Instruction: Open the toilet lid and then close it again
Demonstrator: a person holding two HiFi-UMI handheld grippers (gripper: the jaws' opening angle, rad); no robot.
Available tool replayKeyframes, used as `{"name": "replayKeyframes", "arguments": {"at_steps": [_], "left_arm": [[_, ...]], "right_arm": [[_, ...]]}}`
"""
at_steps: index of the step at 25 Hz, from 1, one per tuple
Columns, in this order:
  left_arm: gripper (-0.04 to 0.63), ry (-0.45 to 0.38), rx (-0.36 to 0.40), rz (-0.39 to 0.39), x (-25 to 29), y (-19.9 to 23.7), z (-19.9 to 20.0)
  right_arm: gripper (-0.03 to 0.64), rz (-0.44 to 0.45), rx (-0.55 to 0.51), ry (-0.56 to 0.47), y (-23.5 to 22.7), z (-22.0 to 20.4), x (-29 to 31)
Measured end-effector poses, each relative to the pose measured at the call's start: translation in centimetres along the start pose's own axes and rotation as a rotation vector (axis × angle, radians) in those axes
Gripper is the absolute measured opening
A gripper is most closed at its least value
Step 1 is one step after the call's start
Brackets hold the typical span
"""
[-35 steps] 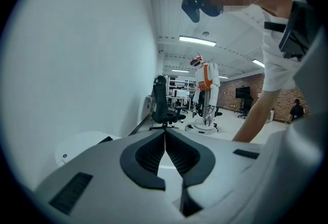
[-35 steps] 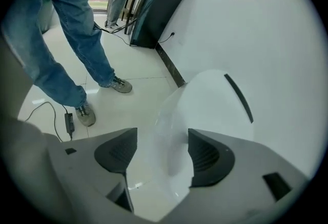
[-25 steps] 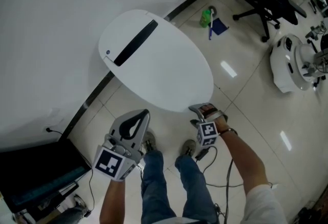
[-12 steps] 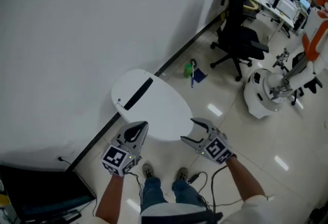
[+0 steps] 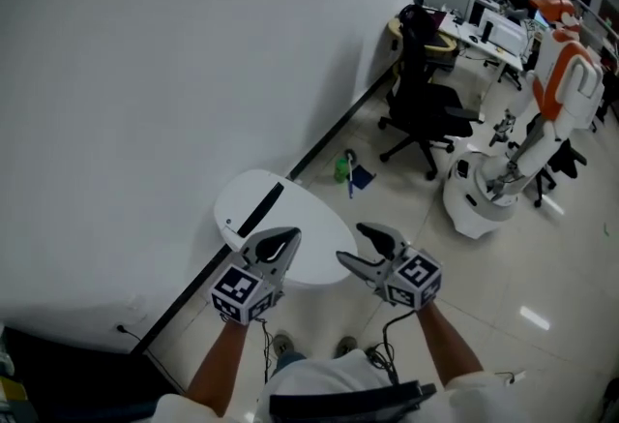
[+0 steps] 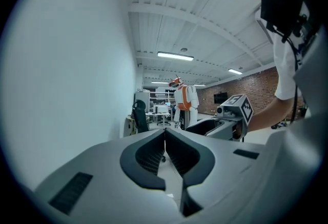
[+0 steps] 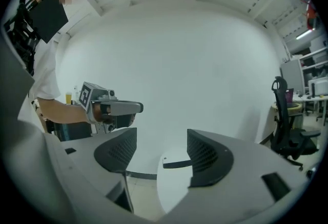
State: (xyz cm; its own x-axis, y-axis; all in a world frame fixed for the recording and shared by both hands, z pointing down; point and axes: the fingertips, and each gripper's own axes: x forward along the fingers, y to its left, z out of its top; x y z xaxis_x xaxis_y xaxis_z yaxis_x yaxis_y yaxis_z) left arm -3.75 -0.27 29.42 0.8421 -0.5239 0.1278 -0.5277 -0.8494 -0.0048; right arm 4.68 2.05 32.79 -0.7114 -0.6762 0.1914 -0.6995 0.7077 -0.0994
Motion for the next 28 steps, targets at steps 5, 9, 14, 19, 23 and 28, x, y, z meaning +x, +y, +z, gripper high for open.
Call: {"name": "replayKeyframes", "arguments": {"at_steps": [5, 9, 14, 19, 23, 28], "left_arm": [[0.000, 0.000, -0.001, -0.020, -0.2, -0.5, -0.9], [0.000, -0.005, -0.009, -0.017, -0.2, -0.5, -0.7], [0.000, 0.039, -0.002, -0.010, -0.3, -0.4, -1.5], [0.000, -0.020, -0.008, 0.002, -0.9, -0.5, -0.7], [0.006, -0.044, -0.003, 0.039, -2.1, 0.5, -0.4], [0.006, -0.024, 0.009, 0.050, -4.1, 1.9, -1.4]], "right_arm": [[0.310, -0.005, 0.010, 0.016, 0.4, -1.5, -0.2], [0.310, -0.007, -0.001, 0.013, 0.1, -0.9, -0.1], [0.310, 0.005, -0.003, 0.003, 0.3, -0.5, 0.1], [0.310, 0.022, 0.000, -0.004, 0.6, -0.4, 0.4], [0.310, 0.024, -0.013, -0.005, 0.8, 0.0, 0.8], [0.310, -0.026, 0.019, -0.020, 1.2, -0.4, 1.3]]}}
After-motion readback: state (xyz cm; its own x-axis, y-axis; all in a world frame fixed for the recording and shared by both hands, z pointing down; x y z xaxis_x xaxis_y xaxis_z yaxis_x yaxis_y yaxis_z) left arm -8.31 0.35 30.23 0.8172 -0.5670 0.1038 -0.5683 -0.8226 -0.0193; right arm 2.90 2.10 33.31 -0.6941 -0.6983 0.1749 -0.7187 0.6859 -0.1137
